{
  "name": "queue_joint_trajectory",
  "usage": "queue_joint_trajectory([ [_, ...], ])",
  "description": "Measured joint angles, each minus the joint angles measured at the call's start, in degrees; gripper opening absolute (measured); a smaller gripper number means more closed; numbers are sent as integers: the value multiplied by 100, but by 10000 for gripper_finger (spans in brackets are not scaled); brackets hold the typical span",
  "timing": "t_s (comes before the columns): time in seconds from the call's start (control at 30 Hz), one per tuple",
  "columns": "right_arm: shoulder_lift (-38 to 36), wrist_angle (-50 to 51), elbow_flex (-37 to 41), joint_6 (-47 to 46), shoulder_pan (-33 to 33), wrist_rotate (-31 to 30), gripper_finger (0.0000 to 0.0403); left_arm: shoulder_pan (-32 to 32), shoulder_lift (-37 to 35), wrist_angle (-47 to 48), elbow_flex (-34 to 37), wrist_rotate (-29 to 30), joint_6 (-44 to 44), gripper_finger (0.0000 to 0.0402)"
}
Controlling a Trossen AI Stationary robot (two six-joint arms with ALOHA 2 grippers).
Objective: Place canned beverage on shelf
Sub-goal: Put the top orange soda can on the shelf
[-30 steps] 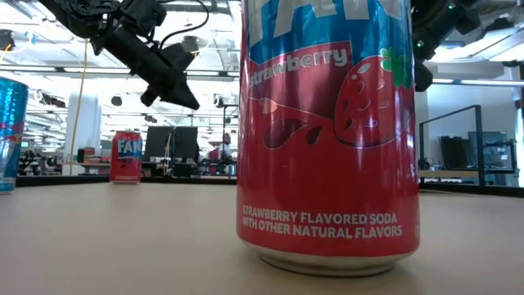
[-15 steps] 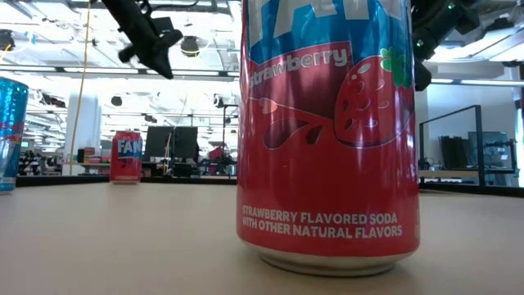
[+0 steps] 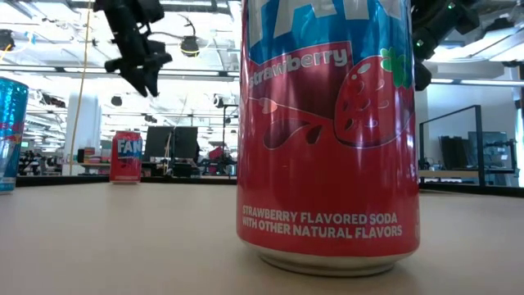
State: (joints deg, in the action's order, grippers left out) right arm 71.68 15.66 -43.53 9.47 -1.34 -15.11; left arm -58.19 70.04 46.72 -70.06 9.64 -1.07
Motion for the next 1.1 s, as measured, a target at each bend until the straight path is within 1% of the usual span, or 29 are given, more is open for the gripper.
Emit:
queue_joint_trajectory([
  [0.1, 0, -9, 0, 2, 0, 0, 33, -19, 473, 551, -342, 90, 94, 202],
  [0.23, 0, -1, 0, 4, 0, 0, 33, -10, 987, 1137, -859, 177, 372, 241],
  [0.43, 0, 58, 0, 0, 0, 0, 33, -14, 1524, 1642, -1052, 174, 369, 279],
  [0.53, 0, 59, 0, -31, 0, 2, 33, -10, 1764, 1802, -1050, 269, 237, 287],
  [0.73, 0, 59, 0, -41, 0, 2, 33, -11, 2132, 1811, -1050, 320, 110, 289],
  [1.1, 0, 57, 0, -41, 0, 2, 33, 17, 2295, 1779, -1048, 249, -430, 289],
])
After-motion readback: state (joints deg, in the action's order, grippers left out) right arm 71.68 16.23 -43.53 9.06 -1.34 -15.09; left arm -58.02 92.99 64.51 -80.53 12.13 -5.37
